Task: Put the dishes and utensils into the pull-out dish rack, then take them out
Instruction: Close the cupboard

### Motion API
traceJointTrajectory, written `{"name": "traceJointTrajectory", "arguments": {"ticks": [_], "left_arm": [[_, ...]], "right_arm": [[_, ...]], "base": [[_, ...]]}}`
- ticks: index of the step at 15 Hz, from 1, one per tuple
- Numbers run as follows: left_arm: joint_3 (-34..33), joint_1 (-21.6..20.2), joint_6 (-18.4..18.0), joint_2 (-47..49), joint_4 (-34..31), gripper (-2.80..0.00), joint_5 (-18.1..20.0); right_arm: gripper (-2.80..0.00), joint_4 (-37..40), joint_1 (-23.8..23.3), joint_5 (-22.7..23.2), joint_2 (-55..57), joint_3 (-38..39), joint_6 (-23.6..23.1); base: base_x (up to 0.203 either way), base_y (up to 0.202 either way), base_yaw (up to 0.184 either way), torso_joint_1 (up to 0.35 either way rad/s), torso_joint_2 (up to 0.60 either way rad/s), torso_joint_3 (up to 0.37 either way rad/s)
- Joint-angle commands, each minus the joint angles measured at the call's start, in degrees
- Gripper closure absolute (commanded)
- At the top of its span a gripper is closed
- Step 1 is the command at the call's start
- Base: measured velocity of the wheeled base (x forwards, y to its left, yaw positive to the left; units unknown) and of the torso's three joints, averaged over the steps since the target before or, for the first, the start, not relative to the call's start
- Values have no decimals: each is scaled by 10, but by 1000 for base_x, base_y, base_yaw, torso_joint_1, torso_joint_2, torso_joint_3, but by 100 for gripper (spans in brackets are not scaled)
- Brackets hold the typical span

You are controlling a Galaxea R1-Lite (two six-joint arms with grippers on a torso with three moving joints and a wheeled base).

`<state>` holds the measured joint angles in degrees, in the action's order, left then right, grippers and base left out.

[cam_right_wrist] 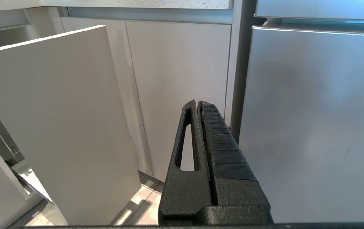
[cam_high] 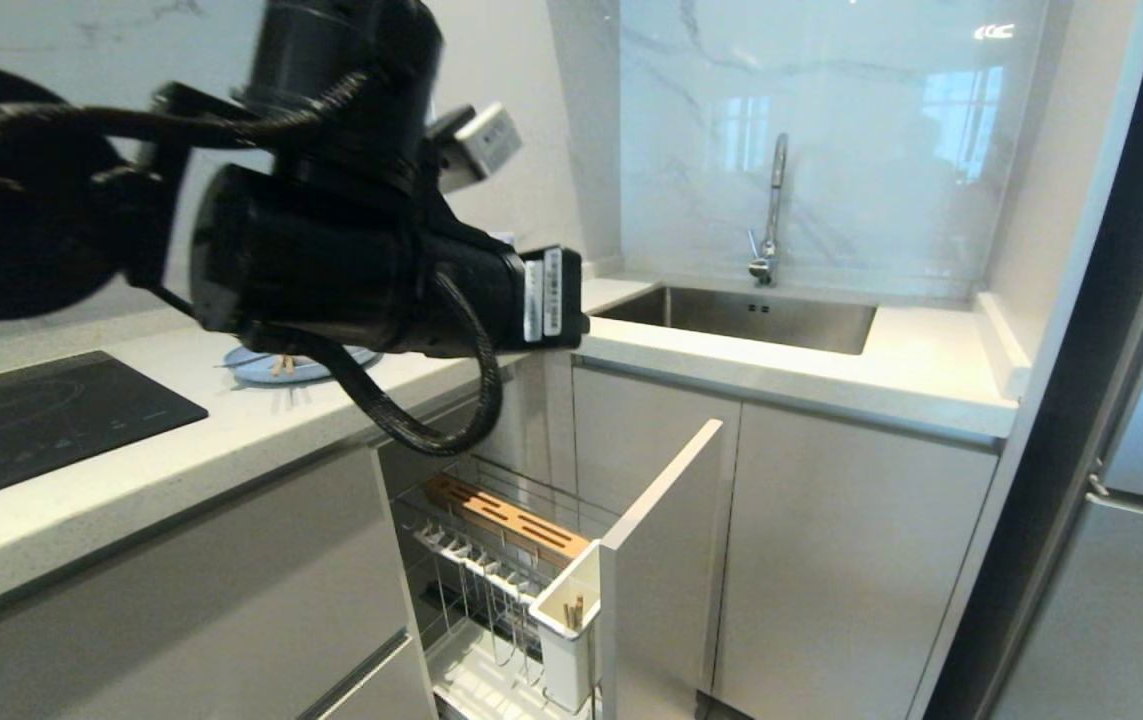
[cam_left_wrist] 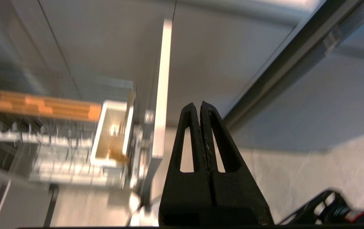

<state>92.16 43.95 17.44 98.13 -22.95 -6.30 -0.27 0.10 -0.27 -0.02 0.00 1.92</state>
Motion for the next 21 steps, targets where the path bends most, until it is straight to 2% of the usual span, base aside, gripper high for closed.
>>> {"name": "traceJointTrajectory", "arguments": {"ticks": [1,4,7,17,19,21], "left_arm": [[11,12,1,72,-22,0,-2],[14,28,-3,114,-37,0,-2],[15,30,-16,155,-44,0,-7],[25,39,-22,251,-44,0,-10],[32,39,-27,272,-44,0,-26],[36,39,-28,292,-43,0,-67]], "right_arm": [[0,-1,1,0,-2,1,0],[0,-1,0,0,-2,1,0],[0,0,0,0,-2,1,0],[0,0,0,0,-2,1,0],[0,-1,1,0,-2,1,0],[0,0,0,0,-2,1,0]], "base": [[0,0,0,0,0,0],[0,0,0,0,0,0],[0,0,0,0,0,0],[0,0,0,0,0,0],[0,0,0,0,0,0],[0,0,0,0,0,0]]}}
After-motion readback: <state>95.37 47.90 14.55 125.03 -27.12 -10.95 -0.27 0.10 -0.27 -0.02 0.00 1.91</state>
